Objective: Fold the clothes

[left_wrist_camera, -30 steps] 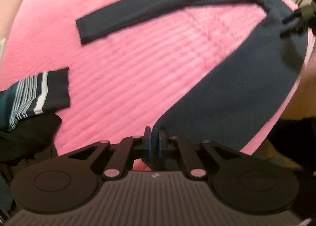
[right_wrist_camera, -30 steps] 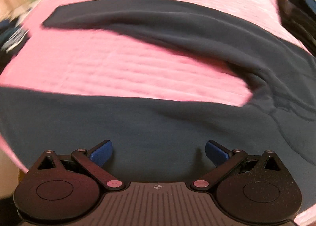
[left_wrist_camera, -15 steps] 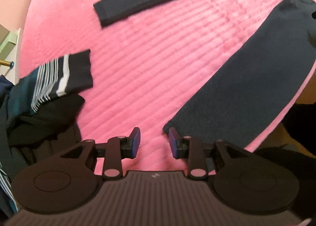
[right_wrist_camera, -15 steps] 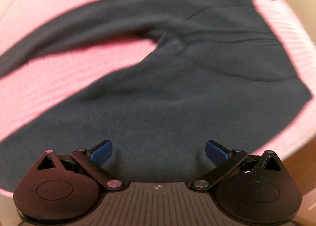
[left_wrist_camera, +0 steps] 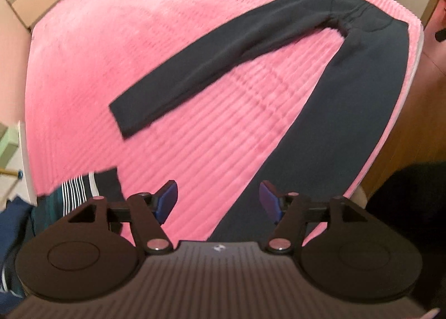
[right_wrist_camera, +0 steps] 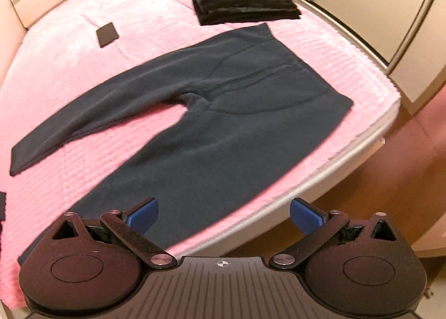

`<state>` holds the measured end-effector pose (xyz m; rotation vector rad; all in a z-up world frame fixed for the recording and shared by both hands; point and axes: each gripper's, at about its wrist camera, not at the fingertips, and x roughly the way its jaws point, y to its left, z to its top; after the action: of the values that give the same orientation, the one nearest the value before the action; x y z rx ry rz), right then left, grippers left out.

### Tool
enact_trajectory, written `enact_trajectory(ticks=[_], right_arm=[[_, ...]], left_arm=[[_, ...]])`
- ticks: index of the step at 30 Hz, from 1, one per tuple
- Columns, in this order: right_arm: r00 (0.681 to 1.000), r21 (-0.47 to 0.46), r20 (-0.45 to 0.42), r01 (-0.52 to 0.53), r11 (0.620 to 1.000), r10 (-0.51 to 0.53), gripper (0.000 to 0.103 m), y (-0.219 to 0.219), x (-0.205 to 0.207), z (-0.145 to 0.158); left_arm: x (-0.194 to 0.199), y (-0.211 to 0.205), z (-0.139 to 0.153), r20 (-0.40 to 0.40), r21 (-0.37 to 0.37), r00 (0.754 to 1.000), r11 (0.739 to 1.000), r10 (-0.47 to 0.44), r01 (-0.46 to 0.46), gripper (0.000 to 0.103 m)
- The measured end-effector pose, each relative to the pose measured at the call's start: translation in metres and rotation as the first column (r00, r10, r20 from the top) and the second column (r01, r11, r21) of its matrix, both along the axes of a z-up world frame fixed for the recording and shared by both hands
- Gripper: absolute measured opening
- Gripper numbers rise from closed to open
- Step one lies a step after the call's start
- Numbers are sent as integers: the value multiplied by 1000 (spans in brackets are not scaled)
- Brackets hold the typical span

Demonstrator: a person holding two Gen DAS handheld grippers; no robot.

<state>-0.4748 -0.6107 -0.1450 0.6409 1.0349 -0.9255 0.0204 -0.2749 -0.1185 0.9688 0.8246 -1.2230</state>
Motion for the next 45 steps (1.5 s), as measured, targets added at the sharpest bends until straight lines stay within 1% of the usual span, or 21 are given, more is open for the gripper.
enact_trajectory(ticks=[2,5,6,7,9,12,15,19,23,27,29,35,45], right_arm=[[1000,-17,-23,-9,1000,9,103,-2,-2,4],[998,-43,-33,-48,998,47,103,-6,-5,11],[997,-49,-37,-65,997,63,103,-8,-5,14],[996,-51,-40,-79,996,77,103,-10,-7,16],[995,-57,-43,-96,994,94,103,-15,-10,17],[993,-66,-41,-109,992,107,103,-23,-13,18],[994,-71,-30,-109,991,107,103,-32,-17,19],[994,-72,-25,-112,991,111,103,-39,-18,20],[987,-44,-47,-153,987,151,103,-43,-12,15],[980,-46,-59,-193,980,190,103,-36,-7,12],[978,-44,-48,-207,977,205,103,-33,-5,12],[974,-45,-51,-223,974,220,103,-29,2,11],[967,-38,-57,-250,968,247,103,-25,15,12]], left_arm=[[-10,-7,4,2,-6,1000,1000,-1,1,62],[-25,-18,11,5,-11,1000,1000,15,-15,66],[-30,-20,12,8,-14,1000,1000,21,-21,70],[-35,-21,14,12,-16,1000,1000,27,-26,76],[-46,-24,16,22,-20,999,999,34,-34,85],[-59,-26,16,28,2,999,999,34,-34,86],[-66,-27,18,30,10,998,998,57,-58,91],[-73,-28,19,46,14,996,997,71,-72,91],[-74,-26,19,54,30,995,996,84,-85,91],[-77,-22,18,72,31,995,997,68,-71,91],[-77,-21,19,64,26,995,997,73,-75,91],[-75,-22,18,55,16,996,997,74,-75,91],[-68,-17,16,56,21,994,996,89,-90,91]])
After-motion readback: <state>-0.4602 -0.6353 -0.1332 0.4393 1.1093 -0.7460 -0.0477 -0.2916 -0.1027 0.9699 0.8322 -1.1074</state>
